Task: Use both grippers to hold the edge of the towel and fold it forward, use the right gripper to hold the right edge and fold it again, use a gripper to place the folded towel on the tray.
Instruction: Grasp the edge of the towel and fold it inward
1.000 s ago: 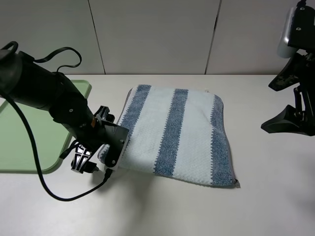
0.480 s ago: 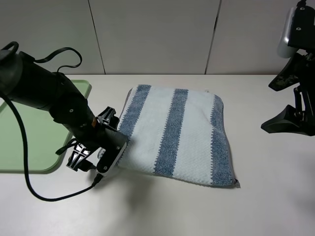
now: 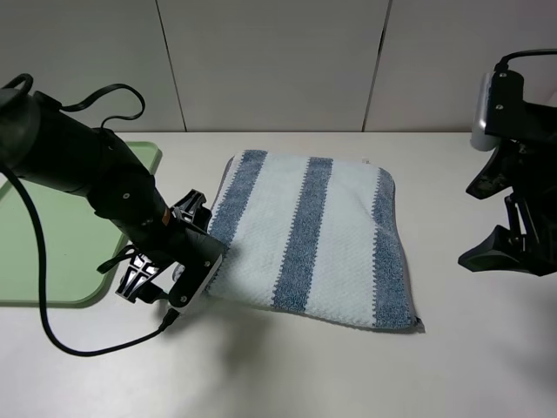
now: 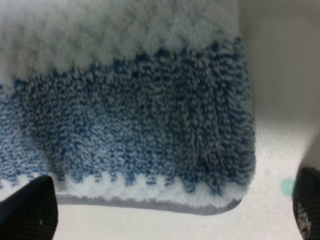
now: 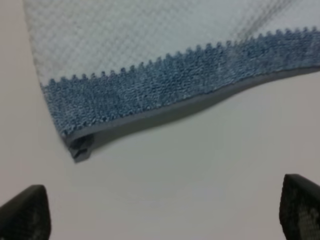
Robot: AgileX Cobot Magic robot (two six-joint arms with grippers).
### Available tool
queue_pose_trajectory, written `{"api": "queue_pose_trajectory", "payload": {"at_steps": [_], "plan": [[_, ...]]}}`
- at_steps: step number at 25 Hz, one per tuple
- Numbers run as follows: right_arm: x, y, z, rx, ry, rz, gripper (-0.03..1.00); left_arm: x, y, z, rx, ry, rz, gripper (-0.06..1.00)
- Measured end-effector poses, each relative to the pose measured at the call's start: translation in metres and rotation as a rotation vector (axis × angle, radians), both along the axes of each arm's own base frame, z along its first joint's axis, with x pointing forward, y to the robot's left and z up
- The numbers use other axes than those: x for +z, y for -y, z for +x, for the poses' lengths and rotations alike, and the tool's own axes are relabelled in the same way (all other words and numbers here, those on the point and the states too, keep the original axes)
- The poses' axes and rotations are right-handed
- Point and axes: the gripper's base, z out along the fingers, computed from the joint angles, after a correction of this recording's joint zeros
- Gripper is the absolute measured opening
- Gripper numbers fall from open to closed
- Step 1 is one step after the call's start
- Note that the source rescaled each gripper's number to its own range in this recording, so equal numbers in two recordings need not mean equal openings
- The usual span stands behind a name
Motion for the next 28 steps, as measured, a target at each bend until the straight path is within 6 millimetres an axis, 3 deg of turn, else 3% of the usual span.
{"api": "queue_pose_trajectory", "payload": {"at_steps": [6, 18, 28], "plan": [[-0.013, -0.001, -0.006, 0.039, 0.0, 0.009, 1.0, 0.0, 0.0, 0.0, 0.0, 0.0, 0.0, 0.94], [-0.02, -0.009, -0.002, 0.045, -0.016, 0.074, 1.0, 0.0, 0.0, 0.0, -0.001, 0.0, 0.0, 0.93], [-0.071, -0.062, 0.003, 0.197, -0.154, 0.024, 1.0, 0.0, 0.0, 0.0, -0.001, 0.0, 0.0, 0.93]]}}
